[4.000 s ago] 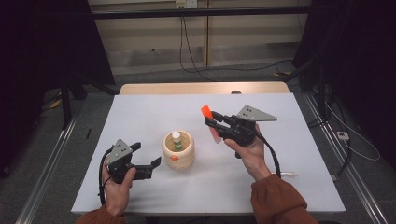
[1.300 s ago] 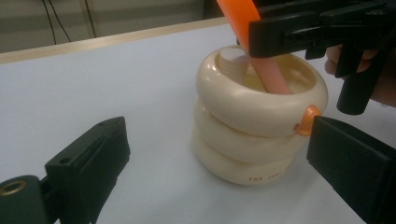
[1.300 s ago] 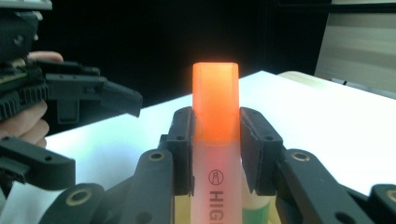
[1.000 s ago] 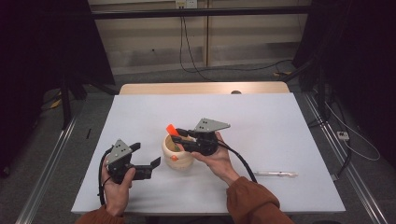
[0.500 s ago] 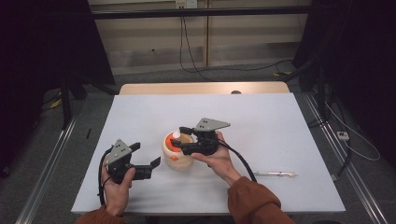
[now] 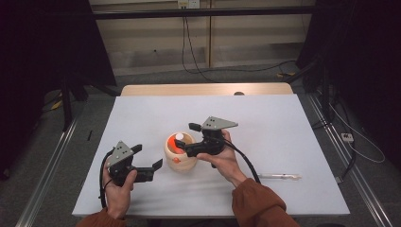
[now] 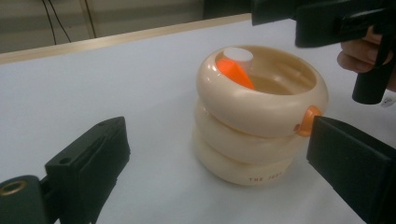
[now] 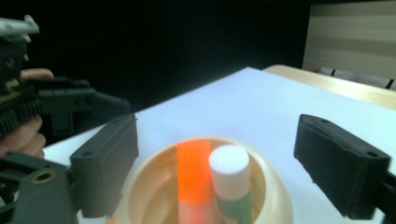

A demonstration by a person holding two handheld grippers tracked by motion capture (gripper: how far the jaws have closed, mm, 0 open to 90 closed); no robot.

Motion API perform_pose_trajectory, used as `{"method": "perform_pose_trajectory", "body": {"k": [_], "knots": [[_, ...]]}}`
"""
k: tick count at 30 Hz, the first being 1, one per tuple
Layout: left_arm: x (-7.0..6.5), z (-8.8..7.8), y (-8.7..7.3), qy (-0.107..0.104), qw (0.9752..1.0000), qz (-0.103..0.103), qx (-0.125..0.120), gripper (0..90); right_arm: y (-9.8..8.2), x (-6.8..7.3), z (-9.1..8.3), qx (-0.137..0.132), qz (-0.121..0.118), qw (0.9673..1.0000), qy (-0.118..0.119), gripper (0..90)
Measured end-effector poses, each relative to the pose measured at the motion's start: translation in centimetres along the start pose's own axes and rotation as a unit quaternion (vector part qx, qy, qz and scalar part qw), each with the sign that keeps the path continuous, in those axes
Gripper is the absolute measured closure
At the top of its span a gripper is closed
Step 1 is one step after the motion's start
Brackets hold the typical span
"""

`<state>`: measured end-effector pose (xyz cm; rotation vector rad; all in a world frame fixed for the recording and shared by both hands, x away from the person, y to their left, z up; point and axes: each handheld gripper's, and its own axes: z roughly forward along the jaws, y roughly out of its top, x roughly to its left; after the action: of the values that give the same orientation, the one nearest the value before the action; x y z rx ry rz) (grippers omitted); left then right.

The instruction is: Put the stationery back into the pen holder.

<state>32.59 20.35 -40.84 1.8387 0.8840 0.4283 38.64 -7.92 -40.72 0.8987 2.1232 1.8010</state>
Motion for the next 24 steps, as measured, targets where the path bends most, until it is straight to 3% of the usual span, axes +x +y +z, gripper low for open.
{"method": "perform_pose_trajectory", "body": {"k": [3, 7, 13, 16, 17, 21, 24], "knots": [[0.0, 0.0, 0.0, 0.0, 1.0, 0.0, -0.001, 5.4, 0.3, 0.0, -0.2, -0.01, -0.007, 0.9999, -0.004, 11.1], [0.0, 0.0, 0.0, 0.0, 1.0, 0.0, 0.0, 5.4, 0.7, -0.4, -1.1, 0.0, -0.014, 0.9998, -0.017, 6.4], [0.0, 0.0, 0.0, 0.0, 1.0, 0.0, 0.001, 5.4, 0.9, -0.7, -1.7, 0.01, -0.003, 0.9998, -0.016, 3.7], [0.0, 0.0, 0.0, -0.001, 1.0, 0.0, 0.001, 5.4, 0.8, -0.7, -1.8, 0.033, -0.012, 0.9991, -0.025, 3.6], [0.0, 0.0, 0.0, -0.001, 1.0, 0.0, 0.001, 5.4, 0.7, -0.6, -1.9, 0.064, -0.027, 0.997, -0.034, 4.6], [0.0, 0.0, 0.0, -0.001, 1.0, 0.0, 0.0, 5.4, 0.5, -0.9, -2.3, 0.083, -0.015, 0.9963, -0.017, 5.5], [0.0, 0.0, 0.0, -0.002, 1.0, 0.0, 0.001, 5.4, 0.6, -1.2, -3.1, 0.078, -0.017, 0.9965, -0.027, 5.6]]}}
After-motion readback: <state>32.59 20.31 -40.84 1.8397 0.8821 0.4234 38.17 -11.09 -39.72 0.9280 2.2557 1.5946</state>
